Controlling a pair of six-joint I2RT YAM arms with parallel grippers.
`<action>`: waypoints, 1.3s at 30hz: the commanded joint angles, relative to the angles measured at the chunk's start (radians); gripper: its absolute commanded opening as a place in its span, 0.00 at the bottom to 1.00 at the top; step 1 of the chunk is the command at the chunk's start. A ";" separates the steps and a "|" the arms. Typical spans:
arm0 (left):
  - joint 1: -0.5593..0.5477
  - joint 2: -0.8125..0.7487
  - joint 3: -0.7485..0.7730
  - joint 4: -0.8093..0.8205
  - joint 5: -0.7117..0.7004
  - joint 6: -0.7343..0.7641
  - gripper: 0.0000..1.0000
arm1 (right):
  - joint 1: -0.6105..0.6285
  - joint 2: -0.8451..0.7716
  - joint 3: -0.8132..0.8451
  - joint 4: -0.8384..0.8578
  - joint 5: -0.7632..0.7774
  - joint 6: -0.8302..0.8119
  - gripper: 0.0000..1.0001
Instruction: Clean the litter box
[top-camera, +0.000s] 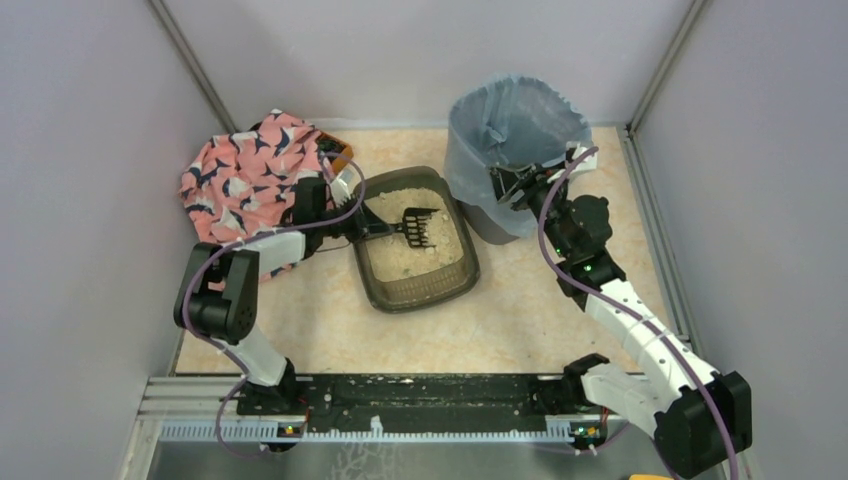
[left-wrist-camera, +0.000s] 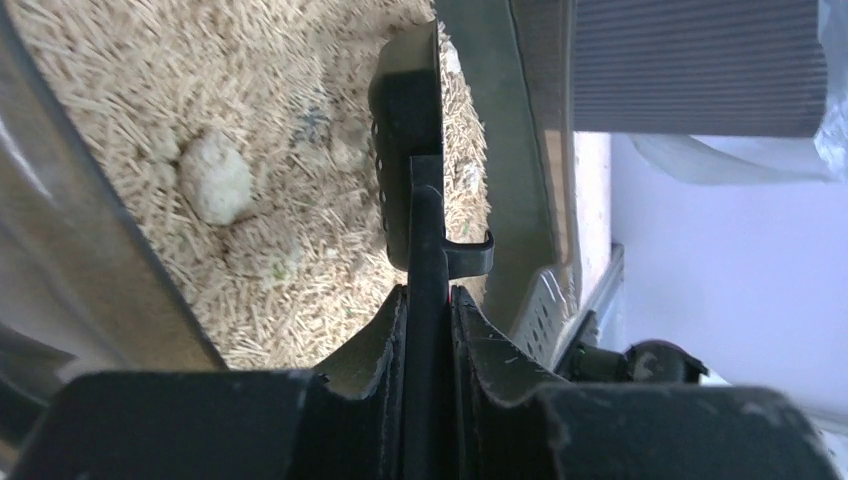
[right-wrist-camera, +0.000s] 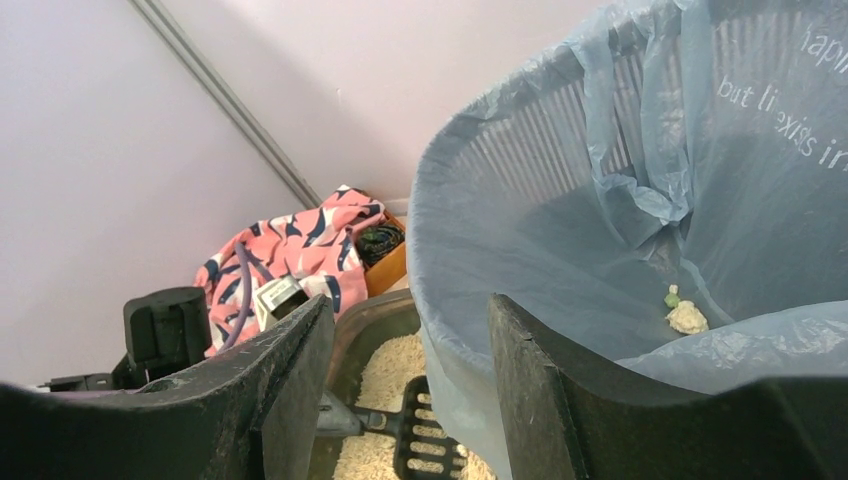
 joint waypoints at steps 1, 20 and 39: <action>0.008 0.006 -0.082 0.144 0.134 -0.094 0.00 | -0.012 0.036 -0.023 -0.087 -0.018 0.008 0.59; 0.222 -0.259 -0.250 0.274 0.132 -0.267 0.00 | -0.012 0.066 -0.018 -0.070 -0.045 0.026 0.59; 0.158 -0.198 -0.265 0.434 0.177 -0.361 0.00 | -0.012 0.110 -0.022 -0.037 -0.065 0.045 0.58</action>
